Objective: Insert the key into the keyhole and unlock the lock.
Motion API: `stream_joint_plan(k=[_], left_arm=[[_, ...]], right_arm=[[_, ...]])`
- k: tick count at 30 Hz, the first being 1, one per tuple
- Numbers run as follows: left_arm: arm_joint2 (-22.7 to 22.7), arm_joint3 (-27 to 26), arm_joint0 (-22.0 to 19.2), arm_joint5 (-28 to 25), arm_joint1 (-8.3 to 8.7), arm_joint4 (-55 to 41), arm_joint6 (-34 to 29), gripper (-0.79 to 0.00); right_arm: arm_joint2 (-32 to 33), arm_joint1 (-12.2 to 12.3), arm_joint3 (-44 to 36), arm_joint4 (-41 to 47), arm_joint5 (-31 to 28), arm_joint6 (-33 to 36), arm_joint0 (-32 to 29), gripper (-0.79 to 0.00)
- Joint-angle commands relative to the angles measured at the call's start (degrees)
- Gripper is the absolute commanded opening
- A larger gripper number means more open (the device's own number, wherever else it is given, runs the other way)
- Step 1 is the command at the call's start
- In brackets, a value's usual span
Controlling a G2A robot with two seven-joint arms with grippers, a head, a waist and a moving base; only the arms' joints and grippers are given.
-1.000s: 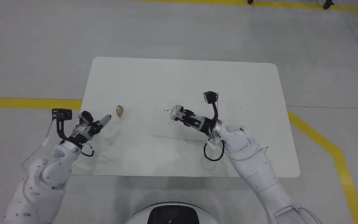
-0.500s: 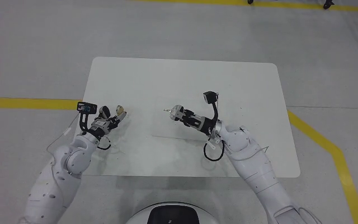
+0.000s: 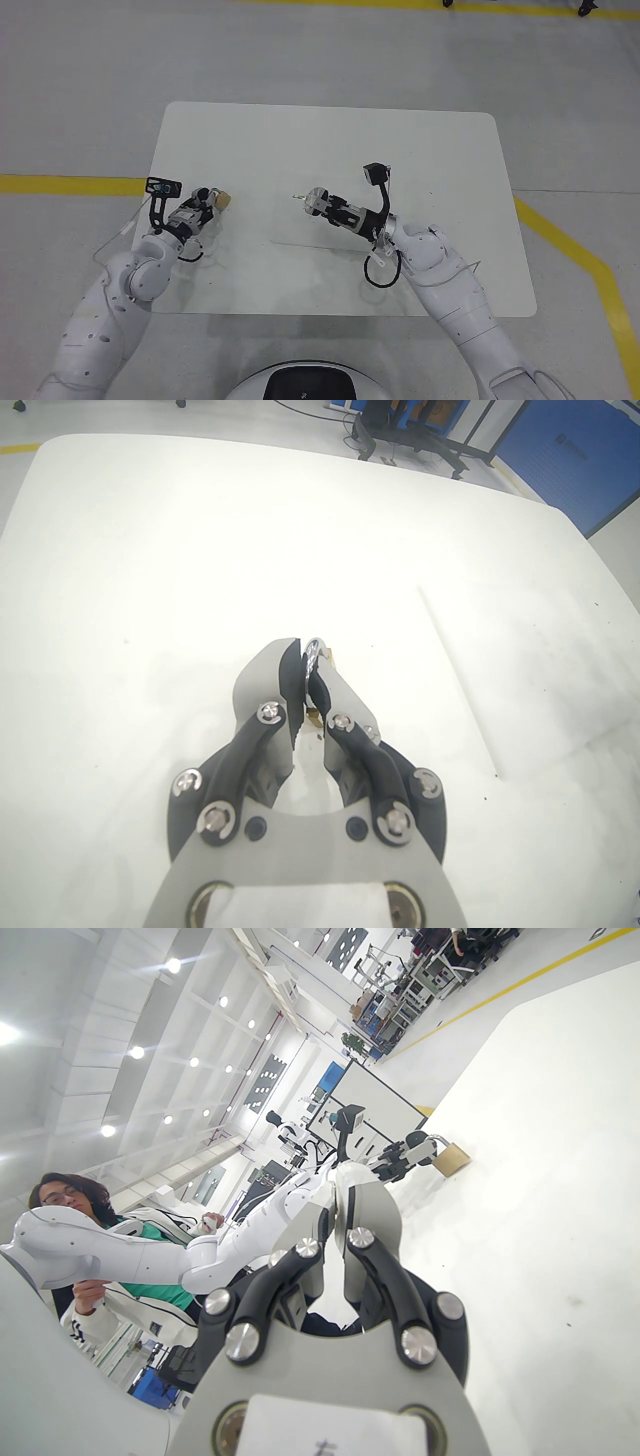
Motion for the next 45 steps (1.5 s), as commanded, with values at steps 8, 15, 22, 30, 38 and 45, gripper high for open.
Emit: stream_joint_plan(k=[8,15,22,30,38,45], left_arm=[[-0.15,-0.04,0.44,-0.41,-0.1,-0.66,-1.08,-0.785],[-1.04,-0.33,0.68,-1.5,-0.01,-1.48,-1.68,-0.785],[-1.37,-0.34,0.93,-2.28,-0.08,-3.34,-2.46,-0.785],[-6.41,-3.17,3.46,-12.19,-0.18,-27.85,-3.33,-0.785],[-6.71,-3.12,2.9,-14.41,-0.37,-68.73,-24.64,-0.785],[-5.47,1.11,-0.93,-5.47,-0.81,-92.96,-40.63,-0.785]], right_arm=[[0.0,0.0,0.0,0.0,0.0,0.0,0.0,-0.785],[0.0,0.0,0.0,0.0,0.0,0.0,0.0,-0.785],[0.0,0.0,0.0,0.0,0.0,0.0,0.0,-0.785],[0.0,0.0,0.0,0.0,0.0,0.0,0.0,-0.785],[0.0,0.0,0.0,0.0,0.0,0.0,0.0,-0.785],[0.0,0.0,0.0,0.0,0.0,0.0,0.0,-0.785]])
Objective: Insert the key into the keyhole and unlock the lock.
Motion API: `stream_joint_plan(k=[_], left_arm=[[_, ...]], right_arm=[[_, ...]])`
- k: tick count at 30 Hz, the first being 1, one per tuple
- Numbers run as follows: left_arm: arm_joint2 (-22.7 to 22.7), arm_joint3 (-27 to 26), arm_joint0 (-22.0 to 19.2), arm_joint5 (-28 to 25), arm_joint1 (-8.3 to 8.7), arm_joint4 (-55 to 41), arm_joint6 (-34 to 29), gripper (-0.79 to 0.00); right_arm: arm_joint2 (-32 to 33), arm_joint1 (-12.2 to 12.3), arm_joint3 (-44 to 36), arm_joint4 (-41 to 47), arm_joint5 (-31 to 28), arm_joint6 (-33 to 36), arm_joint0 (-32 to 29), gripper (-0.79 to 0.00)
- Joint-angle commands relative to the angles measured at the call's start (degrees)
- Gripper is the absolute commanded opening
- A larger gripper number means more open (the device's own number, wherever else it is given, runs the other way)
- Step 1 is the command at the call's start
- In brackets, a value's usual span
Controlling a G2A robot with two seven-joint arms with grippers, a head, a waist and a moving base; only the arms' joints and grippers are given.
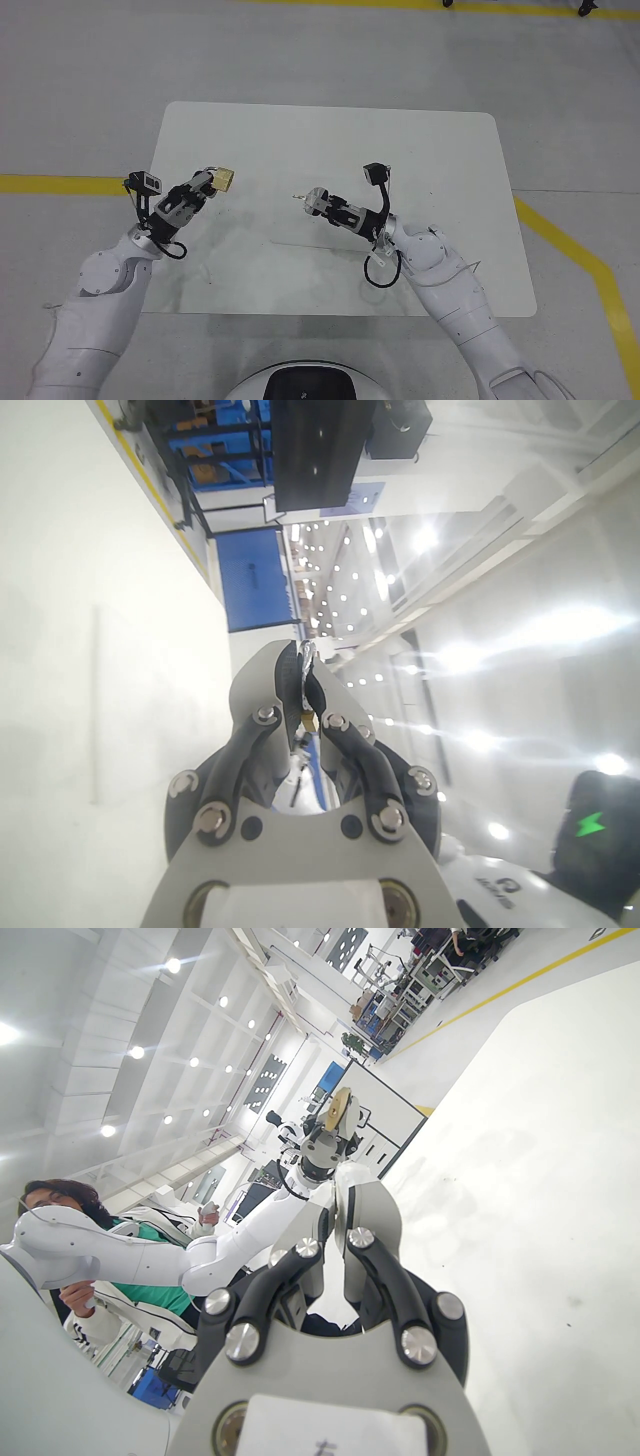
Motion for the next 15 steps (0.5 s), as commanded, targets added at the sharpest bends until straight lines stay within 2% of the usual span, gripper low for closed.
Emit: stream_joint_plan(k=[1,11,15], left_arm=[[0.7,1.53,-1.3,1.72,-0.14,-2.64,-1.94,-0.785],[8.82,7.72,-7.76,7.56,-2.07,-4.44,-2.78,-0.785],[10.15,9.87,-9.97,4.37,-2.73,-0.36,4.82,-0.785]], right_arm=[[0.0,0.0,0.0,0.0,0.0,0.0,0.0,-0.785],[0.17,-0.07,-0.86,1.82,0.28,-1.12,-0.79,-0.785],[1.69,-0.01,0.23,5.15,-1.94,-3.03,-1.33,-0.785]])
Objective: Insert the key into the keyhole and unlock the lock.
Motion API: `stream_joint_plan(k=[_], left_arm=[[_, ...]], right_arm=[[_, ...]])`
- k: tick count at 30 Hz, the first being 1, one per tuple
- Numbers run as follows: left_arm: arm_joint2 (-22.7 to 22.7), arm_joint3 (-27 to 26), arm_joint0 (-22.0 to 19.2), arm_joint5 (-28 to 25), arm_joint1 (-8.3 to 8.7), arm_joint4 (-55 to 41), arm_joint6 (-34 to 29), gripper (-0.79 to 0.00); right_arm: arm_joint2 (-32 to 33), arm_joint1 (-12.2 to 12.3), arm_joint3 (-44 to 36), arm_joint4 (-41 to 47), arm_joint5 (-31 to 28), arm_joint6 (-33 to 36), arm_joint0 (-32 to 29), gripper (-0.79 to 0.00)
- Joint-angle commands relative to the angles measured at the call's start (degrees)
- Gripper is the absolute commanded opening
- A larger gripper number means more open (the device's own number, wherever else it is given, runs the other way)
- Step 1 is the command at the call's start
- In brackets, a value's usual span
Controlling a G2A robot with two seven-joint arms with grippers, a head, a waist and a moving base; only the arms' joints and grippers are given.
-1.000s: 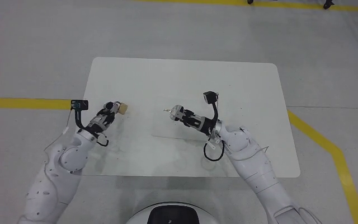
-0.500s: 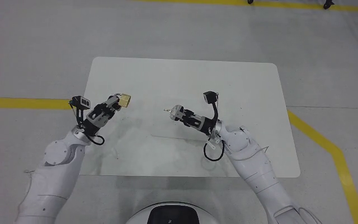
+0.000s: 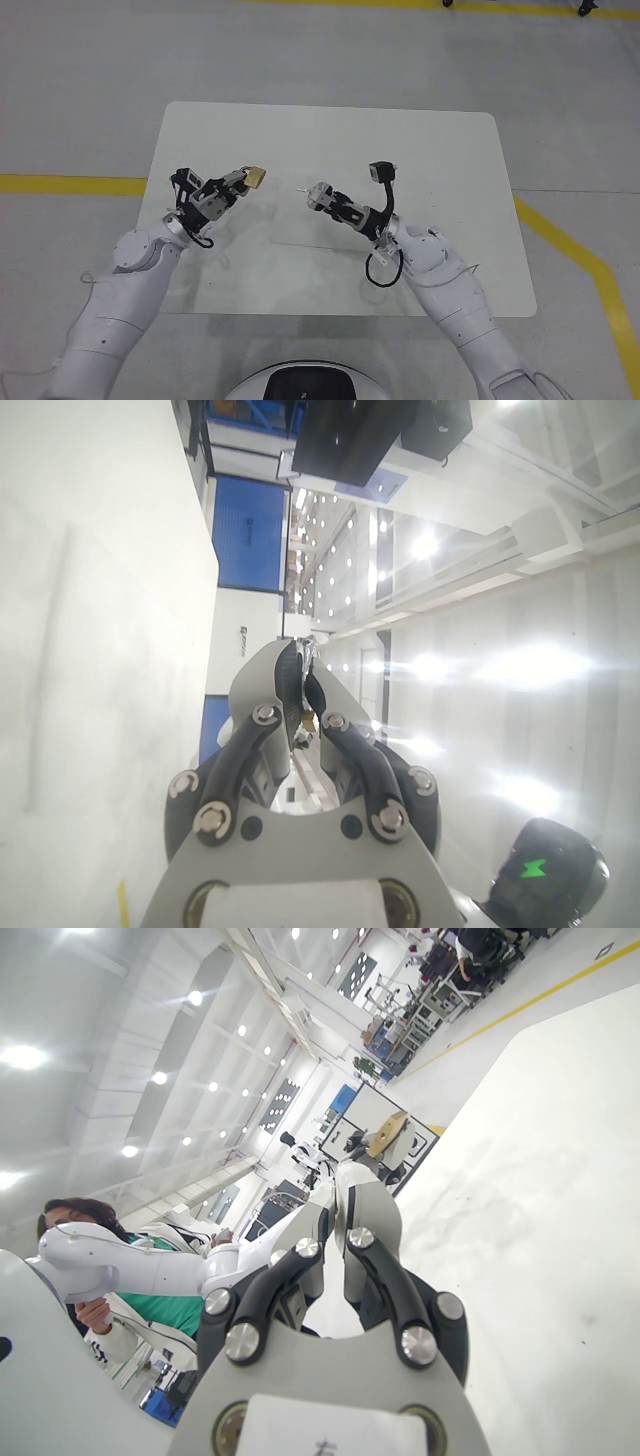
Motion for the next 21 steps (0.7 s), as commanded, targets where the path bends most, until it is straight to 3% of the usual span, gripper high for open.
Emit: stream_joint_plan(k=[1,9,14,21], left_arm=[[0.14,-0.06,-0.22,-1.03,-0.08,1.23,2.32,-0.785],[0.27,-0.48,0.04,-0.75,-0.12,1.17,2.46,-0.785],[2.07,-2.64,1.21,0.83,-0.78,-2.42,0.25,-0.785],[4.95,-1.17,0.57,5.6,-2.18,-13.53,-7.98,-0.785]], right_arm=[[0.53,0.08,0.03,0.49,-0.35,-0.44,-0.34,-0.785],[0.25,0.02,-0.28,0.27,0.69,-0.78,-0.63,-0.785],[-1.8,-1.29,0.82,4.93,1.62,-5.95,0.33,-0.785],[-3.94,-3.08,3.09,0.87,4.85,-15.43,3.27,-0.785]])
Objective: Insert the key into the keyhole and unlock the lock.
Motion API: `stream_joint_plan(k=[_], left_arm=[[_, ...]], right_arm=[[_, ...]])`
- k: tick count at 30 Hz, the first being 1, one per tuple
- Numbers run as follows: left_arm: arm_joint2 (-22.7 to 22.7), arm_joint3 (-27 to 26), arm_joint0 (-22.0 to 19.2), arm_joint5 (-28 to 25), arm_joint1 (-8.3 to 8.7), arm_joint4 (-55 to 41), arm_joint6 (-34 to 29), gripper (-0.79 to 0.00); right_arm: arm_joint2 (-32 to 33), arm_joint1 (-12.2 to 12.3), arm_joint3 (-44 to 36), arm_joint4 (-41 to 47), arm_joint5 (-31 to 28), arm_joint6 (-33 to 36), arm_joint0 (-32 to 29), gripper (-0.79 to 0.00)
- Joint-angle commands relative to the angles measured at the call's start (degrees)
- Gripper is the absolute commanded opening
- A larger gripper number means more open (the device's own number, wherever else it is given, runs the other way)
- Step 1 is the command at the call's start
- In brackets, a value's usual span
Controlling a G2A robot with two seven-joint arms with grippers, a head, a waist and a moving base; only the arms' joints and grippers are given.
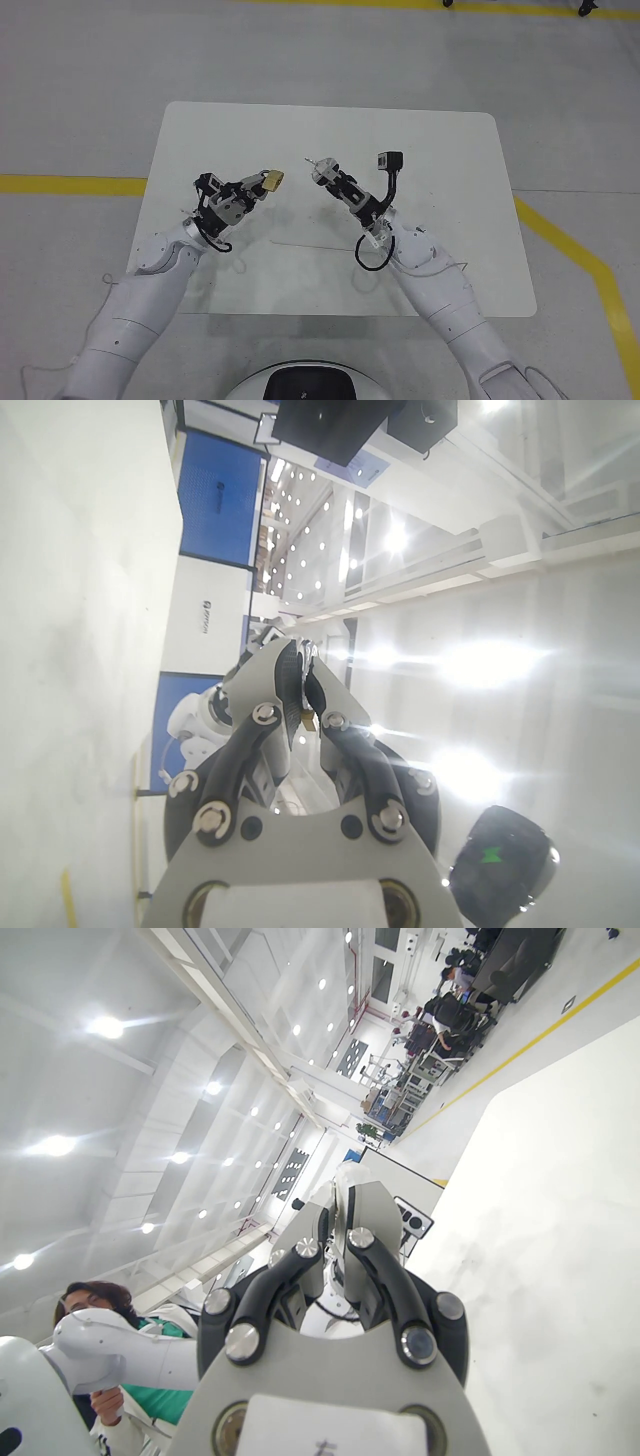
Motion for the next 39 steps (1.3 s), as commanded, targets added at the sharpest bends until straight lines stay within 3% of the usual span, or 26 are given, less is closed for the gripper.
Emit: stream_joint_plan(k=[1,16,30,35,39], left_arm=[[0.42,0.86,-0.46,1.17,-0.22,-1.7,-1.81,-0.785],[2.28,2.59,-0.8,3.19,-1.49,-4.36,-4.47,-0.785],[4.04,2.65,-0.85,1.81,-2.61,-2.26,-1.63,-0.785],[4.17,3.8,-1.3,3.46,-3.15,-5.13,-1.55,-0.785],[4.03,5.67,-2.07,7.73,-3.68,-10.06,-1.72,-0.785]], right_arm=[[-0.46,-0.34,-0.18,-1.47,0.75,-1.95,0.31,-0.785],[-2.11,-1.94,0.25,-7.09,3.12,-5.74,0.89,-0.785],[-1.17,-1.72,-2.7,-9.57,2.33,-0.41,-1.6,-0.785],[0.56,-1.3,-5.66,-10.87,2.06,-1.06,-3.87,-0.785],[3.27,-0.74,-8.8,-11.87,0.8,-3.13,-6.57,-0.785]])
